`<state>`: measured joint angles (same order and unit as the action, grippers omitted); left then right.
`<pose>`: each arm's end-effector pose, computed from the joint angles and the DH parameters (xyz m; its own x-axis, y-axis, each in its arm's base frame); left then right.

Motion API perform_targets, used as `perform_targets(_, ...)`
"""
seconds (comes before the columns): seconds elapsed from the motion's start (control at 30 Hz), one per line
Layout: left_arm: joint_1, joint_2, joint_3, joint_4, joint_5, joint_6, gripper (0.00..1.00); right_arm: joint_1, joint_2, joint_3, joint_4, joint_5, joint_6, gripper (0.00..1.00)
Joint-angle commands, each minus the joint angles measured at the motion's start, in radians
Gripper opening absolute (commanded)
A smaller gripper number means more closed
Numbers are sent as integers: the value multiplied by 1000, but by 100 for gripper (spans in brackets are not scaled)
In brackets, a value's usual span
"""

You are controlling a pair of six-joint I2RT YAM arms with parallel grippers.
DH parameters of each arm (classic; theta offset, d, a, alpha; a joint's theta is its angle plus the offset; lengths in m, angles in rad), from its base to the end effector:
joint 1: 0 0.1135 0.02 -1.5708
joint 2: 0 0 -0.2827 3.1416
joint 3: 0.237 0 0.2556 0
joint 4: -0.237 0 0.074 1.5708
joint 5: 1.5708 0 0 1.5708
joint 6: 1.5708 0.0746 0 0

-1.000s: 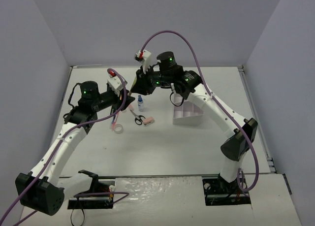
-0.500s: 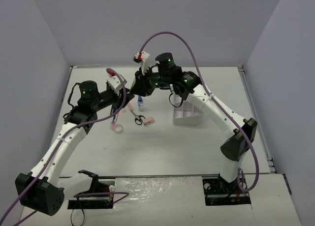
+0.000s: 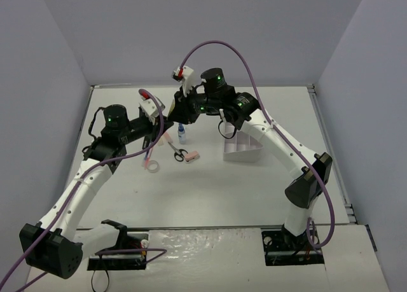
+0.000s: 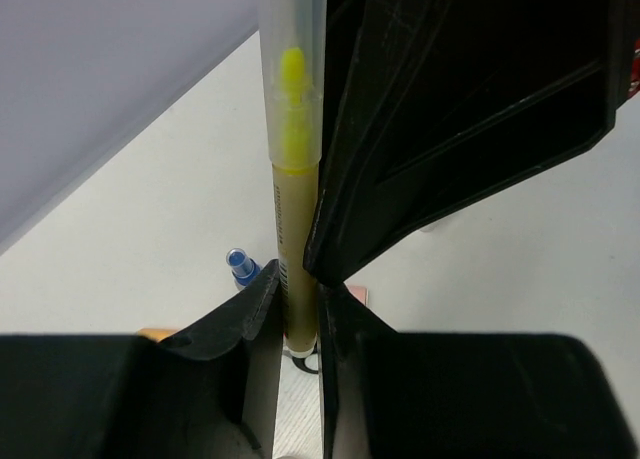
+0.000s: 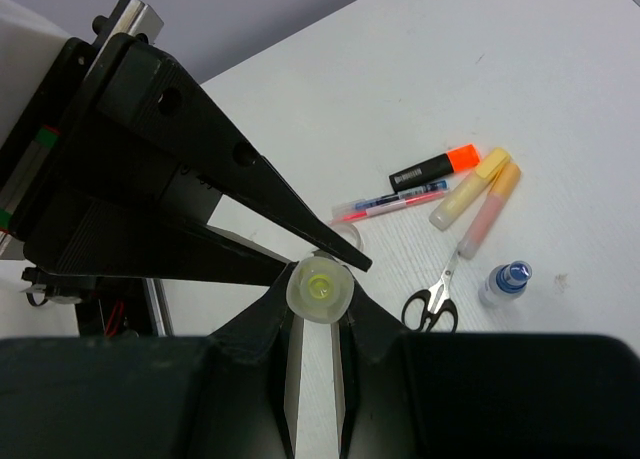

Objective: Sort the stationery into containers

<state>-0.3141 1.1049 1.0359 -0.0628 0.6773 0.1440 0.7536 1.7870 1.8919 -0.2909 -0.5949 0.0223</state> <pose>0.2480 -0.1297 0.3914 -0.0043 0.1190 -0.9929 0.8410 0.5377 0.0608 0.3031 0.3418 0.4502 -0.1564 -0.1214 -0.9802 -0.9651 0.2299 0.1255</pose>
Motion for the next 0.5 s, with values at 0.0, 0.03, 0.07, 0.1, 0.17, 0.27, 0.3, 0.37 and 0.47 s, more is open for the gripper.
perform_targets(0.0,0,-31,70,82,13,-40,0,12,-56,29,49,-31,-4,0)
perform_targets(0.03,0,-33,69,86,13,-52,0,12,-56,30,49,-32,-5,0)
perform_targets(0.07,0,-35,67,91,12,-62,0,12,-56,32,49,-33,-5,0)
perform_targets(0.1,0,-36,64,98,12,-71,0,12,-57,32,49,-34,-5,0)
perform_targets(0.17,0,-43,54,113,8,-92,0,11,-56,34,49,-34,-4,0)
perform_targets(0.27,0,-61,24,173,-34,-127,0,12,-57,31,49,-34,-1,11)
perform_targets(0.3,0,-67,16,191,-52,-139,0,12,-57,30,49,-34,2,18)
perform_targets(0.37,0,-76,5,207,-80,-169,0,10,-57,32,49,-34,6,29)
perform_targets(0.47,0,-85,-7,219,-97,-173,0,9,-60,38,49,-34,10,42)
